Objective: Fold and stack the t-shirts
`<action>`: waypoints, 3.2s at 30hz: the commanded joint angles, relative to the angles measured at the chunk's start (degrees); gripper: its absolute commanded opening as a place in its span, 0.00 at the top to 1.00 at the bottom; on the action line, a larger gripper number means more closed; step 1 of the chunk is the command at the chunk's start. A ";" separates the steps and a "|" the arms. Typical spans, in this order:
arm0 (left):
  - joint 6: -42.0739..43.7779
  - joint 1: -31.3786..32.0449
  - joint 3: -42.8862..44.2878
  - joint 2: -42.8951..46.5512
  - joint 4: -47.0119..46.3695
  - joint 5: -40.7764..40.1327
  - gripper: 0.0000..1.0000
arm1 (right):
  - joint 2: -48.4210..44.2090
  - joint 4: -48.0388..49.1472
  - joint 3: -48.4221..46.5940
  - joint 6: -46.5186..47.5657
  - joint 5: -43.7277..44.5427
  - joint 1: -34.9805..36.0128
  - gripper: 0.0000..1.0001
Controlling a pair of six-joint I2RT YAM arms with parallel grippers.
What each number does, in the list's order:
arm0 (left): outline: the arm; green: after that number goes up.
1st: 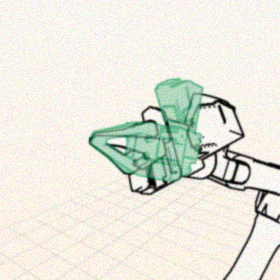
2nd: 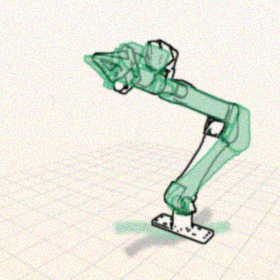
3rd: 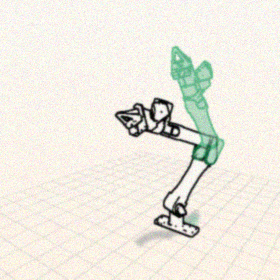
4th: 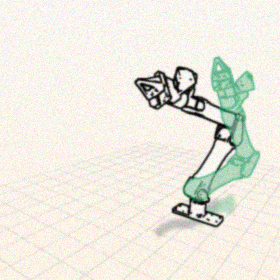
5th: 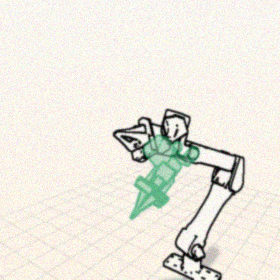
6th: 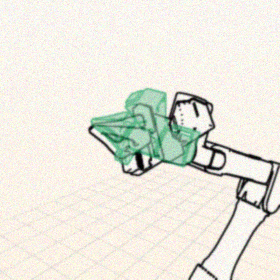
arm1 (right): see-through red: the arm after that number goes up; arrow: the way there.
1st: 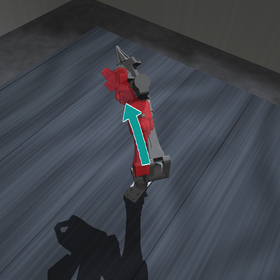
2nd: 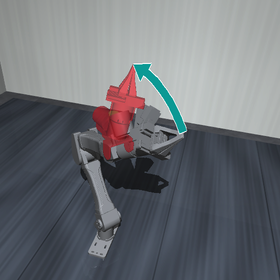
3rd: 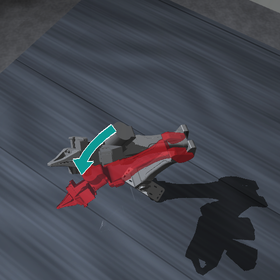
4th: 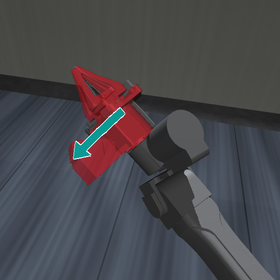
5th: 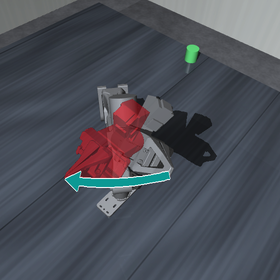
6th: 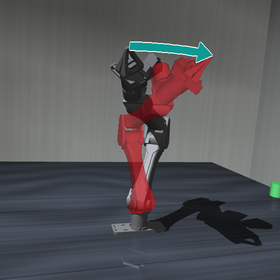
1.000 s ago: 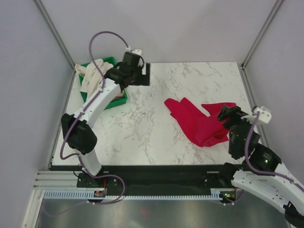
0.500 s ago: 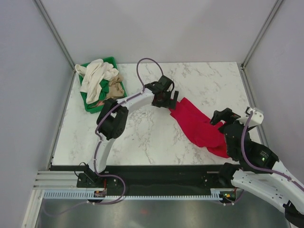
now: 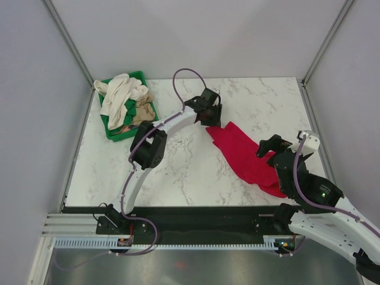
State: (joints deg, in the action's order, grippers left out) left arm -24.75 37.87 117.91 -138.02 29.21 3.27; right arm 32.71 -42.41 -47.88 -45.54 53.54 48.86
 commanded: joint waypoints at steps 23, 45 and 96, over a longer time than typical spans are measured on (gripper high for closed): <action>2.44 -12.56 -30.69 55.60 4.89 -8.89 0.98 | 12.30 22.20 -15.16 23.93 10.43 -0.78 0.72; -0.30 -12.55 -68.17 83.34 9.55 0.25 0.98 | 41.64 37.03 -0.99 6.70 -44.55 -20.27 0.05; 3.57 -13.26 -44.17 86.15 16.75 -7.13 0.98 | 33.32 24.13 -30.19 28.22 -36.76 -31.72 1.00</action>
State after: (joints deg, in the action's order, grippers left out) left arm -23.40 24.82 70.24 -55.88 44.80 -0.93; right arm 72.25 -13.52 -80.82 -22.83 10.74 17.39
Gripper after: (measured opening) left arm 0.033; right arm 0.020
